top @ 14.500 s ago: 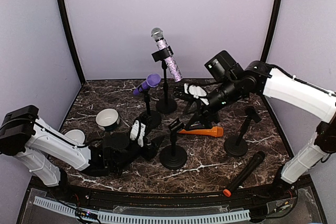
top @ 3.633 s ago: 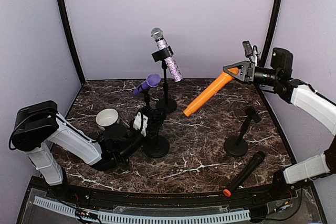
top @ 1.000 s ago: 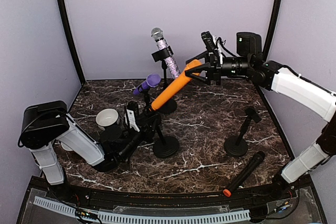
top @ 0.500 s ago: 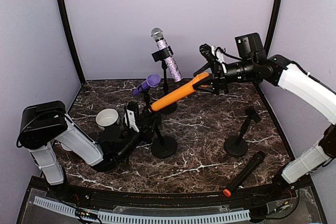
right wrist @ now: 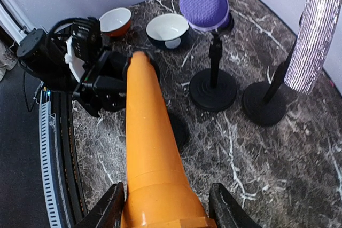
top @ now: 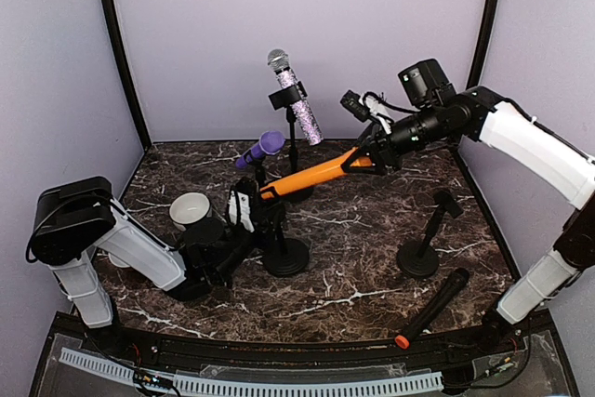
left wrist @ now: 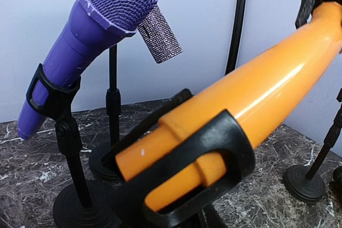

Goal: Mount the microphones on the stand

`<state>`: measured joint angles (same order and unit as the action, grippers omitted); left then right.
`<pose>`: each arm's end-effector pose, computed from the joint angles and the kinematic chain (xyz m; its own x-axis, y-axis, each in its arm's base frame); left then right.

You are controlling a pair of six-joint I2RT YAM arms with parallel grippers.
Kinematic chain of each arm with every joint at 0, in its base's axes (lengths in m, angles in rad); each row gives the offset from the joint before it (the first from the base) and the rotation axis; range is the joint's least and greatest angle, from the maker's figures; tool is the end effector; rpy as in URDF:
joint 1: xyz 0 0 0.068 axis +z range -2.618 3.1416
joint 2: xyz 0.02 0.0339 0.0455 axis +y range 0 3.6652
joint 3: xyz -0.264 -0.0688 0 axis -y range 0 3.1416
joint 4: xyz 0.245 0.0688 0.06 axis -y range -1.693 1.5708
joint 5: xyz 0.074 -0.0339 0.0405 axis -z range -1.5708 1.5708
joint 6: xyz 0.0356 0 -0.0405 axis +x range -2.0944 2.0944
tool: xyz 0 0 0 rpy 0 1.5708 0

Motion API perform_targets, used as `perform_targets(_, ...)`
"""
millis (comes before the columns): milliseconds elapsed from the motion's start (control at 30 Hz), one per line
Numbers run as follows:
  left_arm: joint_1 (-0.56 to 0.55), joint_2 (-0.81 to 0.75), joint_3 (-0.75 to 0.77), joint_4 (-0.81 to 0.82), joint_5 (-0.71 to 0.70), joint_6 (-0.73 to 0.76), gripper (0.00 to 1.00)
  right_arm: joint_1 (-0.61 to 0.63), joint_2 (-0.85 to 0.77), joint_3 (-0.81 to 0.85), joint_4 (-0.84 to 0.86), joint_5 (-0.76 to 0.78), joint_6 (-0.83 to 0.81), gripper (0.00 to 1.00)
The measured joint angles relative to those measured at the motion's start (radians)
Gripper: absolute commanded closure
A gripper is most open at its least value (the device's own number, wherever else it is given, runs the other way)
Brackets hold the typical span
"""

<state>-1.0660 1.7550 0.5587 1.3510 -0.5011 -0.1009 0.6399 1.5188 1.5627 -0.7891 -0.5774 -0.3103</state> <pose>0.1687 -0.2699 0.1832 0.0199 -0.2188 -0.9756 0.5429 0.8218 -0.1732 0.2489 0.2095 0.3774 -0.2670 -0.5177 -0.8129 -0.9489 0.2883 0.1281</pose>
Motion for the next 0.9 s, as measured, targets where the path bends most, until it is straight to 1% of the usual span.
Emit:
perform_targets(100, 0.0, 0.0, 0.0, -0.006, -0.016, 0.028, 1.0, 0.0, 0.007, -0.035, -0.034, 0.019, 0.005, 1.0)
perform_targets(200, 0.0, 0.0, 0.001, -0.007, -0.013, 0.045, 1.0, 0.002, 0.013, -0.033, -0.064, 0.033, -0.006, 1.0)
perform_targets(400, -0.005, 0.0, 0.01, -0.024, -0.006, 0.069, 1.0, 0.034, 0.027, 0.05, -0.134, 0.098, -0.065, 1.0)
perform_targets(567, -0.011, 0.0, 0.011, -0.03, 0.003, 0.08, 1.0, 0.107, 0.035, 0.128, -0.194, 0.229, -0.171, 1.0)
perform_targets(733, -0.019, 0.0, 0.011, -0.034, 0.004, 0.081, 1.0, 0.195, 0.039, 0.163, -0.224, 0.395, -0.283, 1.0)
perform_targets(900, -0.021, 0.002, 0.011, -0.033, -0.004, 0.076, 1.0, 0.239, 0.067, 0.192, -0.251, 0.5, -0.344, 1.0)
